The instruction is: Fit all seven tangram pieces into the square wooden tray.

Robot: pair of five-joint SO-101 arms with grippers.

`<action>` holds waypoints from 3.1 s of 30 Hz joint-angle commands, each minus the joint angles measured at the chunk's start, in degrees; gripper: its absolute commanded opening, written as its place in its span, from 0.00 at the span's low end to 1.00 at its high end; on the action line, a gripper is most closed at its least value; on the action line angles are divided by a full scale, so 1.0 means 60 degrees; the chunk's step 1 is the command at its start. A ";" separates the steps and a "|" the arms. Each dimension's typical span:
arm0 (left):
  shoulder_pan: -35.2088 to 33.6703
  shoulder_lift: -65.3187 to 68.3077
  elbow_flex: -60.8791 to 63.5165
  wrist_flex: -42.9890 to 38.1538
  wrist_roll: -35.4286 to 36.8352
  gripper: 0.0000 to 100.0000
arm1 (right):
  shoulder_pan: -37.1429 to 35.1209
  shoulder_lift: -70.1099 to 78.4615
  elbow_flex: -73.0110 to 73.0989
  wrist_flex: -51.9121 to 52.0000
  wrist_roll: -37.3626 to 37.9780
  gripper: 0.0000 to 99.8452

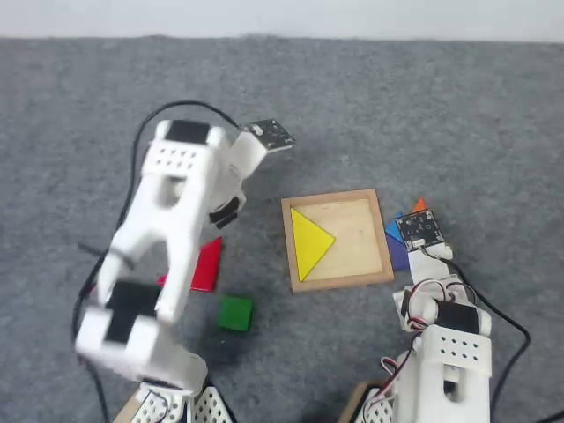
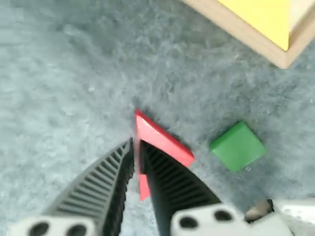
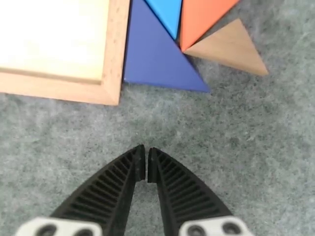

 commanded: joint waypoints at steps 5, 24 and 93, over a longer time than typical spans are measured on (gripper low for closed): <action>-0.0527 -0.4366 0.6103 -0.3209 -0.0864 0.18 | -0.0037 -0.0198 -0.0205 -0.0198 -0.0088 0.03; -0.2564 -0.2007 0.6879 -0.5905 -0.3077 0.27 | -0.0081 -0.0198 -0.0205 -0.0212 -0.0088 0.03; 0.0337 0.0293 0.3729 -0.4308 -0.1158 0.22 | -0.0081 -0.0198 -0.0190 -0.0212 -0.0088 0.03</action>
